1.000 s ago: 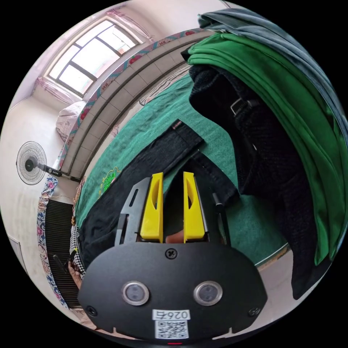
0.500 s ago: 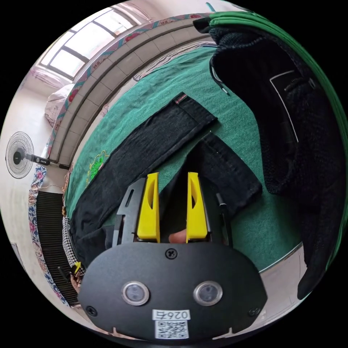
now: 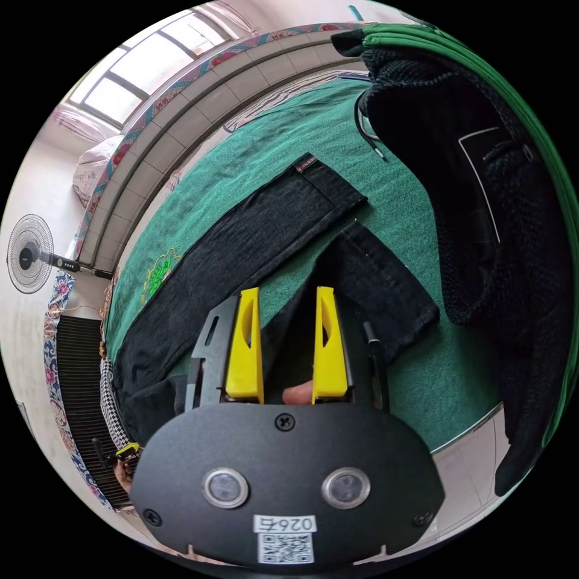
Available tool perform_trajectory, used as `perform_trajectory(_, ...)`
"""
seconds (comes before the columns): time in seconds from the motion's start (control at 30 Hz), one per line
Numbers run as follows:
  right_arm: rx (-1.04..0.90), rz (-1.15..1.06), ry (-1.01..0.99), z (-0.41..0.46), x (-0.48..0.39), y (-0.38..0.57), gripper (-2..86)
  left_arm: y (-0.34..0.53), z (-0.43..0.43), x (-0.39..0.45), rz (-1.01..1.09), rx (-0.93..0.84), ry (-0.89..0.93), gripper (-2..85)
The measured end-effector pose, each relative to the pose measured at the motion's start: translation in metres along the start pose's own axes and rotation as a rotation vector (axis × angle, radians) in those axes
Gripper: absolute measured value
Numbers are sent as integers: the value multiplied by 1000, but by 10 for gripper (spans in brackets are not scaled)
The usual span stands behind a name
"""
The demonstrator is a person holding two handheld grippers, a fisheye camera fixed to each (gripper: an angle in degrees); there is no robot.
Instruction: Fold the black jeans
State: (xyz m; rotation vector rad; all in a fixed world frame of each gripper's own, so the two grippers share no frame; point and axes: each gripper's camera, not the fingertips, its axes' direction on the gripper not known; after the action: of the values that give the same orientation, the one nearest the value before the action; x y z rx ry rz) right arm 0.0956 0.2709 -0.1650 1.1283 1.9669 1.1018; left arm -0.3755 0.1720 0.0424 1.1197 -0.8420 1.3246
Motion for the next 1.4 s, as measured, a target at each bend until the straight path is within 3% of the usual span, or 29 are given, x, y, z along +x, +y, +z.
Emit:
perform_trajectory(0.23, 3, 1, 7, -20, 7, 1, 70, -11, 26, -4, 9, -64, 3, 136)
perform_trajectory(0.3, 5, 4, 41, -26, 10, 1, 46, -7, 27, -9, 7, -34, -10, 87)
perform_trajectory(0.37, 8, 12, 47, -32, 15, 2, 34, 0, 29, -17, 28, 24, 104, 18)
perform_trajectory(0.53, 13, 84, -57, -47, 40, 4, -2, 18, 27, -34, 35, 122, 153, -6)
perform_trajectory(0.73, 6, 131, -171, -61, 64, 7, 19, 41, 35, -81, -42, 269, 450, -7)
perform_trajectory(0.9, 9, 104, -196, -74, 64, 12, 59, 43, 62, -102, -87, 251, 520, -4)
perform_trajectory(1.0, 12, 99, -216, -79, 66, 16, 68, 55, 57, -114, -57, 341, 632, 4)
perform_trajectory(1.17, 14, 112, -280, -86, 73, 22, 102, 67, 59, -136, -10, 499, 877, 71)
perform_trajectory(1.33, 21, 122, -330, -88, 77, 31, 103, 46, 77, -131, 4, 444, 909, 98)
perform_trajectory(1.4, 5, 114, -273, -87, 73, 34, 47, 39, 76, -123, 17, 424, 854, 74)
